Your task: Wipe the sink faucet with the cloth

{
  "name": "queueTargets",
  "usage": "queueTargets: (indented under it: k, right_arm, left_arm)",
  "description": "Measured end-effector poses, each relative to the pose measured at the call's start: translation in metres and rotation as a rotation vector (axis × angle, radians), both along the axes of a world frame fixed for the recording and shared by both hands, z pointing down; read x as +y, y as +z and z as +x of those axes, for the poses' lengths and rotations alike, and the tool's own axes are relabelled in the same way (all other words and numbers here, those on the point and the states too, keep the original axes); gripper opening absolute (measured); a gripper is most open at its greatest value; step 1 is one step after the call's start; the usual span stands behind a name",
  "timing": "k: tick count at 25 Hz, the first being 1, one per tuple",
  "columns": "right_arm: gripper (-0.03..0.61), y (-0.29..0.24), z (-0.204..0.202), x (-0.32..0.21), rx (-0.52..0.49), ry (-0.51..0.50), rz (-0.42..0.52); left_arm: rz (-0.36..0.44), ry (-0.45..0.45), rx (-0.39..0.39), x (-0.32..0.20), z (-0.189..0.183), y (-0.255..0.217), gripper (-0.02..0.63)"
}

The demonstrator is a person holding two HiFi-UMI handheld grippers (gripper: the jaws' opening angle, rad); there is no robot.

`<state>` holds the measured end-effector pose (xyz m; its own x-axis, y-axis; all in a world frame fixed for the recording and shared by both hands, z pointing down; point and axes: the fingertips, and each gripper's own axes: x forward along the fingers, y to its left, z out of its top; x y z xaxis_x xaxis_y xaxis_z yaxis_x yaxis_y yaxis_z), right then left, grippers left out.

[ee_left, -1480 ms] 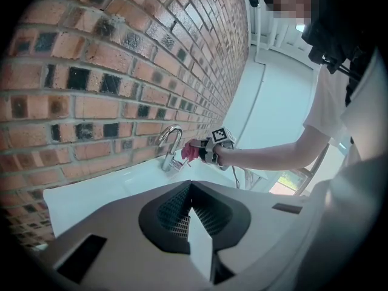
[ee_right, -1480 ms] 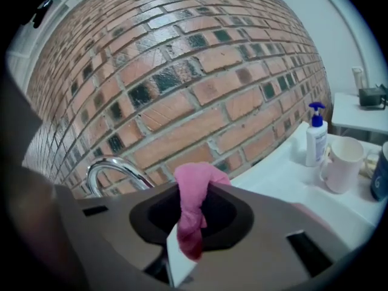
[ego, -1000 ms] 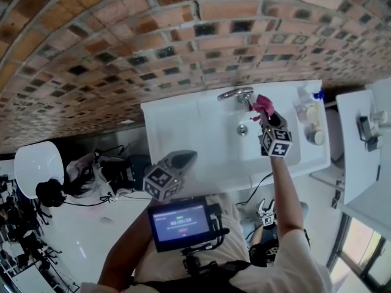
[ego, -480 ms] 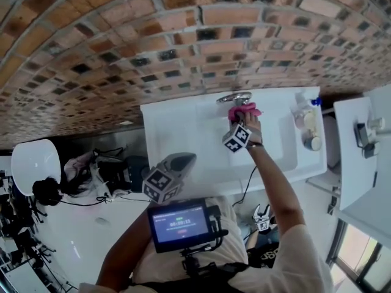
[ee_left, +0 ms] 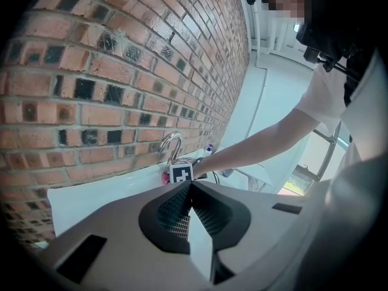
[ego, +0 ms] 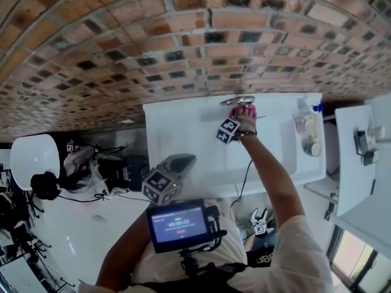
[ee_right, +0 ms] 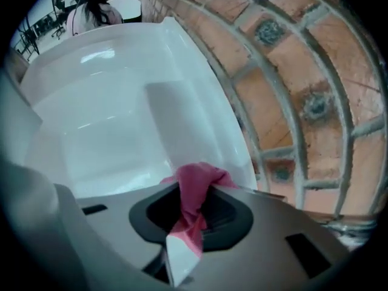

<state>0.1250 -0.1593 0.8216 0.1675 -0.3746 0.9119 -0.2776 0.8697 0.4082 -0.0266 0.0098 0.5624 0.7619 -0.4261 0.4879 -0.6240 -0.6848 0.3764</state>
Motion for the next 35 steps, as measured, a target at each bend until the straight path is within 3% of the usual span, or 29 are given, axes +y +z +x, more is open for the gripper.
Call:
queueTargets:
  k: [4,12,17,27,35]
  right_arm:
    - [0.095,-0.004,0.014,0.002,0.011,0.071,-0.008]
    - [0.094,-0.039,0.028,-0.003,-0.203,0.29,0.052]
    - [0.095,-0.057,0.042,-0.008,-0.281,0.434,0.097]
    - [0.094,-0.085,0.082,-0.012,-0.3,0.539,0.219]
    - [0.095,-0.066,0.091,-0.027,-0.37,0.447,0.0]
  left_arm:
    - [0.013,0.012,0.015,-0.004,0.006,-0.006,-0.009]
    - [0.007,0.019,0.022,-0.008,0.008,-0.006,-0.009]
    - [-0.002,0.012,0.014,-0.01,0.005,0.0,-0.009]
    - [-0.017,0.012,0.021,-0.012,0.004,0.006,-0.009]
    - [-0.038,0.041,0.029,-0.008,0.017,0.011,-0.009]
